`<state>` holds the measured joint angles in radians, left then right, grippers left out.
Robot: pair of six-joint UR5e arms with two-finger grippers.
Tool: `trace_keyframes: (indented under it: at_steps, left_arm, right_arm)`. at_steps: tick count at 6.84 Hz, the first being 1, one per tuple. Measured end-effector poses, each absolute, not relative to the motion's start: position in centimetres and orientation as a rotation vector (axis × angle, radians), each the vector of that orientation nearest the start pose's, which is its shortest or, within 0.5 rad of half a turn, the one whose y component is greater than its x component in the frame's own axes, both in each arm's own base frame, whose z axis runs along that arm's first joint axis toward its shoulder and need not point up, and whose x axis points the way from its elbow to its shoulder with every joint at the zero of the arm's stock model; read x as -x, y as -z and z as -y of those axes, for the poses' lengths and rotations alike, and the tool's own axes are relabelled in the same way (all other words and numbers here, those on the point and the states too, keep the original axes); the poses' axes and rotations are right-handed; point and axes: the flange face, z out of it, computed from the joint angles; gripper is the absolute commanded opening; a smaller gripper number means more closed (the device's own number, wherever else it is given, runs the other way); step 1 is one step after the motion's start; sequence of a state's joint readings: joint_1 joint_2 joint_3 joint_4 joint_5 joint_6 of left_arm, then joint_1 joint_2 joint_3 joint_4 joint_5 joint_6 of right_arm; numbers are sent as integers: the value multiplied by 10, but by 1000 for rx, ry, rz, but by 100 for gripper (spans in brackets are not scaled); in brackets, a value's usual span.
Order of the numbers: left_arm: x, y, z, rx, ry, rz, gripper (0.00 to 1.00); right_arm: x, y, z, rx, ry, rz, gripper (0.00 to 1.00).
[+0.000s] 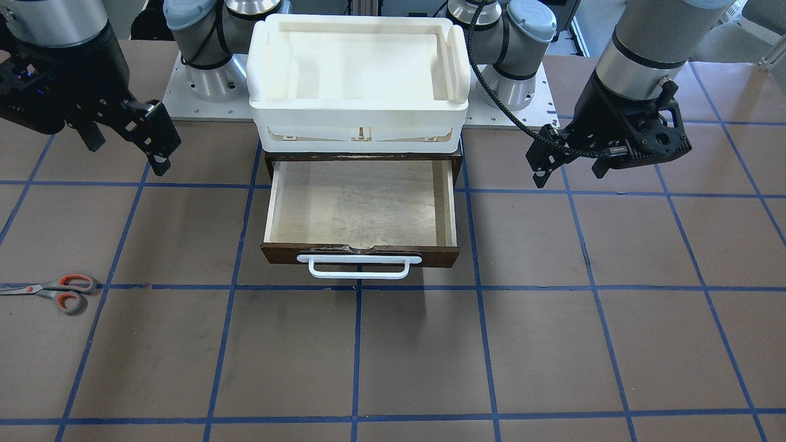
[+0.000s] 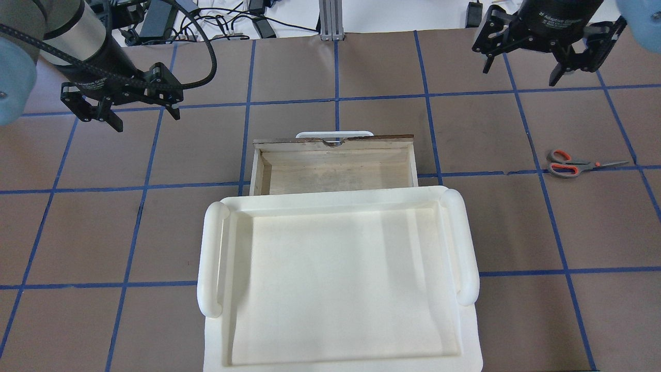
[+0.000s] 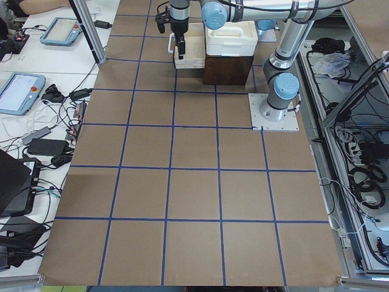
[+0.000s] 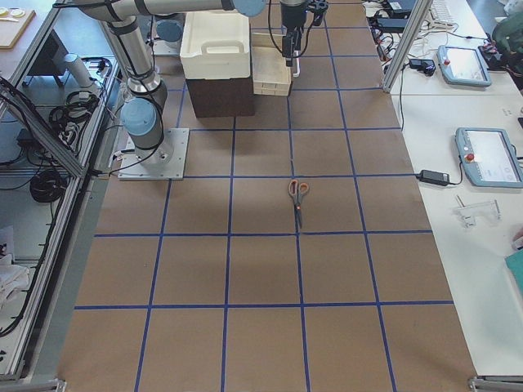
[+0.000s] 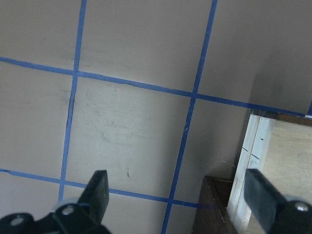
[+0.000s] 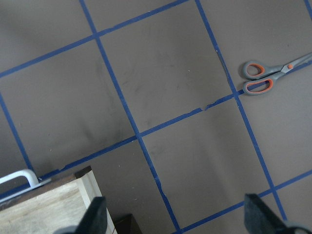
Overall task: Put scissors in drawer and close it
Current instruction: 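Move the right gripper toward the grey-and-orange scissors beside the drawer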
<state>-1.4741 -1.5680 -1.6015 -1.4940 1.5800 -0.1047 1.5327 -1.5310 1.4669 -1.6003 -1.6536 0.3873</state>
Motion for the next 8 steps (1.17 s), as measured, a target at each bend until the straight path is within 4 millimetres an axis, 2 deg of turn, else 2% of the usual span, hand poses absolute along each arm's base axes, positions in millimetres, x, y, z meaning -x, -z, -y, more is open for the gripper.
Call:
trace_keyframes:
  at_steps: [2,4,6,7,8]
  left_arm:
    - [84,-482,505,307,75,-3116,100]
    - [84,-483,505,306,80,-3117,100]
    - [84,-482,506,312,79,-3120,100]
    - [84,-482,506,316,77,-3121,100]
    - [85,-482,506,319,77,-3122,100]
  right_arm:
    - [-70,-486,544,-976,143,-3059,100]
    - [-16,-456,556,-1298,149,-2934,100]
    - [36,-426,560,-1788,154,-2652,100]
    - [62,-406,563,-1979,136,-2509,100]
    - [91,-383,566,-2088,82,-2416,100]
